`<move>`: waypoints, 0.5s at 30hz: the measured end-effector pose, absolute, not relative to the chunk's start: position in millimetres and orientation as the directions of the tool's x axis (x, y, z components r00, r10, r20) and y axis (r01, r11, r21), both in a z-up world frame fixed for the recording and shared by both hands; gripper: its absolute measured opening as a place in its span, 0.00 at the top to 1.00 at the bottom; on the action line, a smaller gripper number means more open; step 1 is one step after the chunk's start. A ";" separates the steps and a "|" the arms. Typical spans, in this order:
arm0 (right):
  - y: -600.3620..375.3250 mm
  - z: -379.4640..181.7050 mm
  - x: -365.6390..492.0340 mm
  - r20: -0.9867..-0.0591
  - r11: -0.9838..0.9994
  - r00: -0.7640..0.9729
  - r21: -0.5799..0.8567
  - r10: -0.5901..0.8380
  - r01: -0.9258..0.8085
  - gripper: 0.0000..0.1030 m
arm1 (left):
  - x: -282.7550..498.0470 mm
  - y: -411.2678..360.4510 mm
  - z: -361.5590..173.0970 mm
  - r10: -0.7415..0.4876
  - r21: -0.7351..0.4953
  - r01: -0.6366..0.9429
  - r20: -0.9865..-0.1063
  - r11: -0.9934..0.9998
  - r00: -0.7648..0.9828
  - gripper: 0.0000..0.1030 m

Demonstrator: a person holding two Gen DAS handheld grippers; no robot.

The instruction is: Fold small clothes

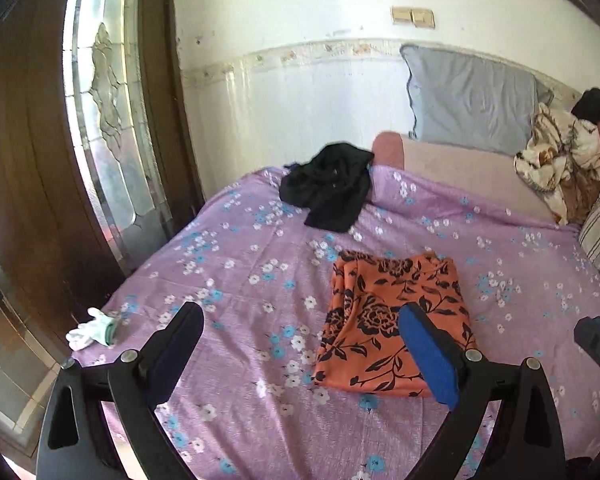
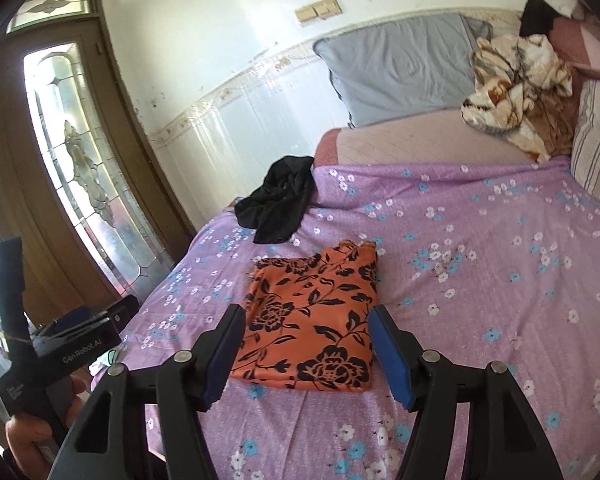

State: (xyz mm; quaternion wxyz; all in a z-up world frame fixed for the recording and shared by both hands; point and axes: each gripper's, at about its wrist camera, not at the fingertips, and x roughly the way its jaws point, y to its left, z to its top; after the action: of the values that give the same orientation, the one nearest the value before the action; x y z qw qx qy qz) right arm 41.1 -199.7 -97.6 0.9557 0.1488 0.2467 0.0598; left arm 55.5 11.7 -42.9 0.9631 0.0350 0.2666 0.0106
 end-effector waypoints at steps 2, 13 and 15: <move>-195.3 -90.4 34.5 -0.442 0.952 0.877 0.303 0.187 -0.050 0.34 | 45.6 15.7 -32.6 0.038 0.066 -0.005 -0.496 0.998 0.868 0.05; -177.1 -44.5 -5.3 -0.343 0.956 0.916 0.268 0.209 -0.117 0.31 | 0.4 27.5 15.8 0.034 0.043 -0.018 -0.405 0.999 0.914 0.05; -174.9 -39.1 -10.4 -0.331 0.957 0.919 0.261 0.212 -0.127 0.30 | -4.7 28.3 21.4 0.037 0.042 -0.022 -0.393 0.999 0.919 0.05</move>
State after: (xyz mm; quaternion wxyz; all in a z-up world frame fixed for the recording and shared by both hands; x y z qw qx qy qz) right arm -10.4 -174.9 -39.1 0.9725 0.1182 0.1807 0.0873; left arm -4.7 28.3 21.4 0.9794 0.0186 0.2007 0.0149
